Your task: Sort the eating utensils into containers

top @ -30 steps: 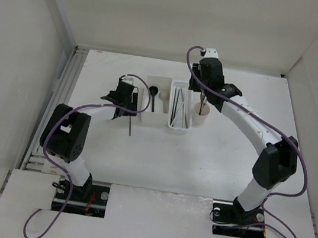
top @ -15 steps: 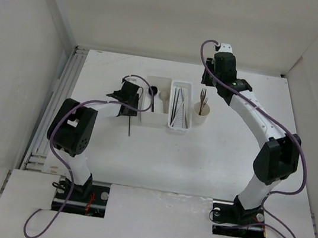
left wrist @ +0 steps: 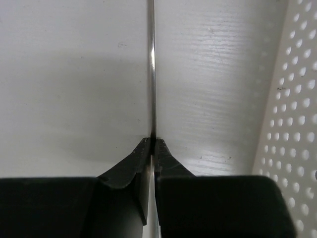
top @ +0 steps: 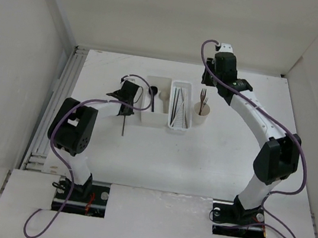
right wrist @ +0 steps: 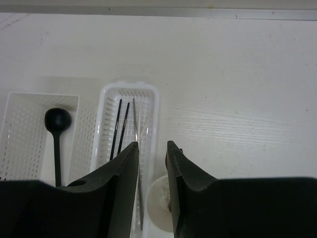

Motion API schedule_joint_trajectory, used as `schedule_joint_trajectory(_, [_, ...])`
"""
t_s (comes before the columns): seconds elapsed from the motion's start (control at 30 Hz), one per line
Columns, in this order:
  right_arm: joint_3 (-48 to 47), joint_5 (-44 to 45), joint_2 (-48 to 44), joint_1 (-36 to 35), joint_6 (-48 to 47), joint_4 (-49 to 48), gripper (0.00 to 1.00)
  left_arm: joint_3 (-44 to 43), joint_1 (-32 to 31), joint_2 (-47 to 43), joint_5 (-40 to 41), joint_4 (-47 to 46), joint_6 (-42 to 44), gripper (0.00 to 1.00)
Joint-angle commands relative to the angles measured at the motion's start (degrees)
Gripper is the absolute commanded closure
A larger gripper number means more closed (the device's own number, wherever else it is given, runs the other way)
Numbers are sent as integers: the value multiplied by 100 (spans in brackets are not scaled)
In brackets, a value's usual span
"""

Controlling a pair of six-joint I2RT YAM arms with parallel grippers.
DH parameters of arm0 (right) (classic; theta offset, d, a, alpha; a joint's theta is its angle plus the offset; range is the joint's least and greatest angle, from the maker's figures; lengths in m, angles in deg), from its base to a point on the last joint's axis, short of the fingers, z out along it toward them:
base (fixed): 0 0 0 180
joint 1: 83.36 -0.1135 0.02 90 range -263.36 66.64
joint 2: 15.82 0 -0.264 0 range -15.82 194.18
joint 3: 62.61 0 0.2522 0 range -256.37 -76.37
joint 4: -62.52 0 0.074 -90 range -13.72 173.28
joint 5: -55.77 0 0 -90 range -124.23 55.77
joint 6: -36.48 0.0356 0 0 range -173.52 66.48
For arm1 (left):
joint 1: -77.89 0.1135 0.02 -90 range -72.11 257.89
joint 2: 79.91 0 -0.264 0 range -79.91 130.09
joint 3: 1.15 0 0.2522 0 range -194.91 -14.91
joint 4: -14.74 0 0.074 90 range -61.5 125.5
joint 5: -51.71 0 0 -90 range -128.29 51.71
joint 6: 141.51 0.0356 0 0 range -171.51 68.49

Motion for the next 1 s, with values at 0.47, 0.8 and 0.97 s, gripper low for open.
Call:
schedule_joint_trajectory(0.47, [691, -2325, -928, -480, -1252, -900, 33, -1964, 1110, -1032, -1939, 1323, -346, 100])
schedule_joint_trajectory(0.8, [471, -4376, -638, -1202, -526, -1881, 0, -1201, -68, -2930, -2299, -689, -143, 100])
schedule_joint_trajectory(0.97, [699, -4659, -638, -1272, -76, -2499, 0, -841, -516, -3345, -2300, -1095, -91, 100])
